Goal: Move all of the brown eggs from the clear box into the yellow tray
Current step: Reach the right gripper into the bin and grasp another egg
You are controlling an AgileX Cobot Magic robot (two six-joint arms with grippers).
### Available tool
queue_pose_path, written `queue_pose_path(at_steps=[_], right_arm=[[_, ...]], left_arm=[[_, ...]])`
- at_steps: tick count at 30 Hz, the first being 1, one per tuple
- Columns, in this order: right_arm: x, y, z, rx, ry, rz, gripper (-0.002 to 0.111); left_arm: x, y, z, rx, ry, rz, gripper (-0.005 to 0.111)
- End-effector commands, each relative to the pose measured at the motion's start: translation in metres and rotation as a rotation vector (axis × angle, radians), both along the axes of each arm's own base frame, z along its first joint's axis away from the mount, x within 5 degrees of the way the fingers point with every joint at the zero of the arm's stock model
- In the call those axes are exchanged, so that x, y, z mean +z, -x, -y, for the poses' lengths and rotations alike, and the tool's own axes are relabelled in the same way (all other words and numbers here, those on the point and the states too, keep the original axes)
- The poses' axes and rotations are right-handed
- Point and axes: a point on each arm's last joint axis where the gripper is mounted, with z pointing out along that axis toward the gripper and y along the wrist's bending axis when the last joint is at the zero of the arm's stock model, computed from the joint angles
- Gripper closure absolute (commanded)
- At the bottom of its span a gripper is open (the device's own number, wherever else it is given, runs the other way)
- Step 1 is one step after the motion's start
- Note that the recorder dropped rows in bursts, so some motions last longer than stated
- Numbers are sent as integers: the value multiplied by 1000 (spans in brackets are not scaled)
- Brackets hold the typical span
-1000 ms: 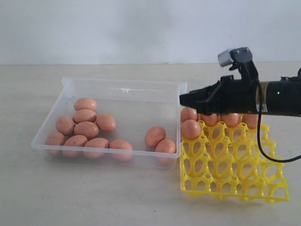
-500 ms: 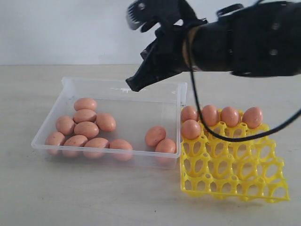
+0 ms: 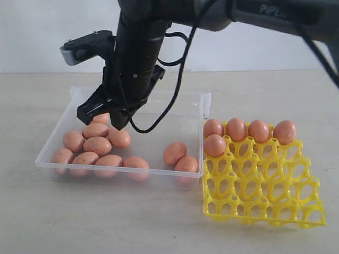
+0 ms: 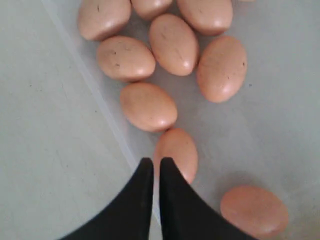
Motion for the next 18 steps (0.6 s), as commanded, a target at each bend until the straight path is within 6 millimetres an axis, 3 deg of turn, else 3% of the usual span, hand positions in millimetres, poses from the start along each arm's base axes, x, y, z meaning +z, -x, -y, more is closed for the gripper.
queue_pose_path(at_steps=[1,3,5,14,18], right_arm=[[-16,-12,-8,30,27,-26,70],[-26,-14,-10,26,40,-43,53],[-33,-15,-11,12,48,-61,47],[-73,-22,-13,13,127,-98,47],[-81,-23,-13,5,140,-111,47]], left_arm=[[1,0,0,-5,8,9,111],[1,0,0,-5,8,9,111],[1,0,0,-5,8,9,111],[1,0,0,-5,8,9,111],[1,0,0,-5,8,9,111]])
